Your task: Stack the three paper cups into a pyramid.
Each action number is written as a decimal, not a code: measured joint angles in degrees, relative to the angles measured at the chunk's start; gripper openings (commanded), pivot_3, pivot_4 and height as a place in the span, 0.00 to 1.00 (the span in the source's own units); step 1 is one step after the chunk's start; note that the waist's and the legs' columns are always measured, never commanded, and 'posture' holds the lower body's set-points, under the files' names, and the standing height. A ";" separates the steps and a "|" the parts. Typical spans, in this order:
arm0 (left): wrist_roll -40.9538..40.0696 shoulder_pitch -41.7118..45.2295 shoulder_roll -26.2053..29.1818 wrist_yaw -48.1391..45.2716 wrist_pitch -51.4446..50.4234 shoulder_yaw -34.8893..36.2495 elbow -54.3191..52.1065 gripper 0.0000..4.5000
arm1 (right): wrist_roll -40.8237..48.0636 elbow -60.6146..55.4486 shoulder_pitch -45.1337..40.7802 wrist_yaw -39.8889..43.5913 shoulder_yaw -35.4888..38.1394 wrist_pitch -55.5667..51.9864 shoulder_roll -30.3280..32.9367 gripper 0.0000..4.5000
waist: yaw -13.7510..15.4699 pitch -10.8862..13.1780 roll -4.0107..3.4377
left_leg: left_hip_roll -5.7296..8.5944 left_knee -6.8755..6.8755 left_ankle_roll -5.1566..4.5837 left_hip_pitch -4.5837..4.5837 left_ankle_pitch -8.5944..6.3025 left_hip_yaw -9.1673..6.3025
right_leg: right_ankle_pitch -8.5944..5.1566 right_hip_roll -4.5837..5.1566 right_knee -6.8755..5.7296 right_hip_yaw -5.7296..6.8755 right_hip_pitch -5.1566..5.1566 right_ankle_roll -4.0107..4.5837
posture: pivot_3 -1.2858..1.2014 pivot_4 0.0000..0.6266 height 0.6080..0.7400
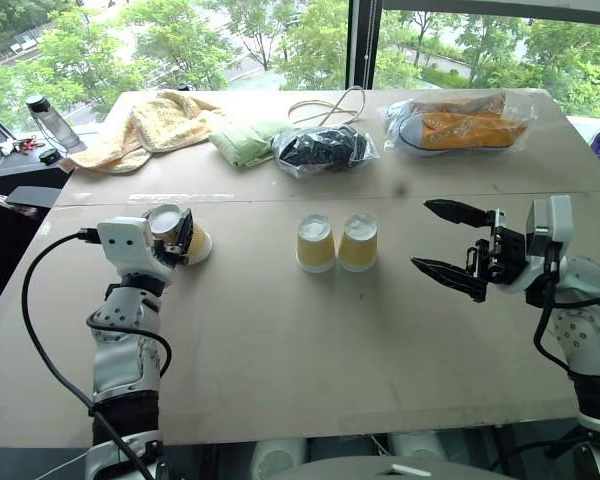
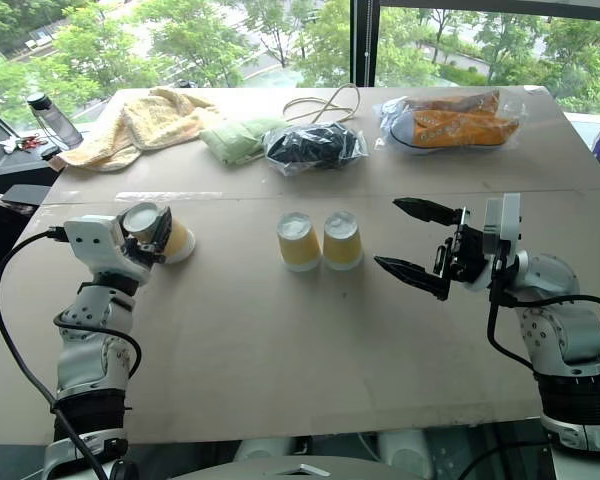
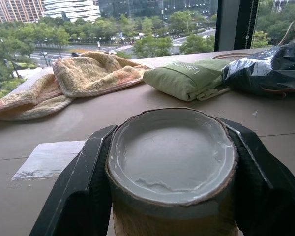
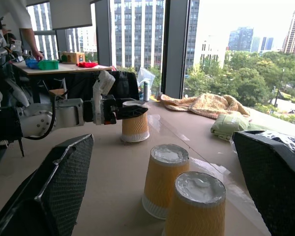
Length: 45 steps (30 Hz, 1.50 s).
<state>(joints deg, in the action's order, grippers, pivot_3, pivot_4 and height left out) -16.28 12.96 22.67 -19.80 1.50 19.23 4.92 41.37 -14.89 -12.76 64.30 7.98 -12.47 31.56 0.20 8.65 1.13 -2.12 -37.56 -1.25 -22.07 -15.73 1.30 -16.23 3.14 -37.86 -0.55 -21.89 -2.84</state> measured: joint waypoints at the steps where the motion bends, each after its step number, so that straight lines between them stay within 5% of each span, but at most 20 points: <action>1: -0.89 2.71 0.27 -1.47 -1.56 -1.56 -0.44 0.53 | 0.00 -0.03 0.21 -0.10 0.35 0.05 0.18 1.00 | 0.43 0.00 0.00 | 0.01 -0.06 0.00 -0.03 0.00 0.00 | 0.00 -0.02 -0.01 0.03 0.00 0.00 | 0.52 0.24 1.00; 15: -9.84 29.56 0.84 -31.74 -21.40 -24.94 -5.42 0.53 | -0.73 -0.38 6.84 -2.28 5.33 2.01 1.28 1.00 | 0.02 0.05 -0.16 | 0.05 -0.52 0.02 -0.29 0.01 -0.12 | 0.00 -0.43 -0.06 0.24 -0.05 -0.01 | 0.52 0.24 1.00; 45: -8.09 29.92 3.31 -36.30 -24.90 -25.33 -3.30 0.53 | -0.76 -4.33 8.47 -5.98 5.12 2.72 1.22 1.00 | 0.14 0.07 -0.17 | 0.02 -0.72 0.00 -0.46 0.01 -0.29 | 0.00 -0.44 -0.07 0.37 -0.05 -0.01 | 0.52 0.24 1.00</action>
<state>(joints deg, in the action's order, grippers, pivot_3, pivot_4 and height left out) -24.37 42.88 25.98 -56.10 -23.39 -6.10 1.61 40.61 -19.21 -4.29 58.32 13.09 -9.75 32.78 0.34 8.71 0.96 -2.10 -38.28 -1.25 -22.53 -15.72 1.01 -16.24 2.70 -37.93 -0.18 -21.94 -2.85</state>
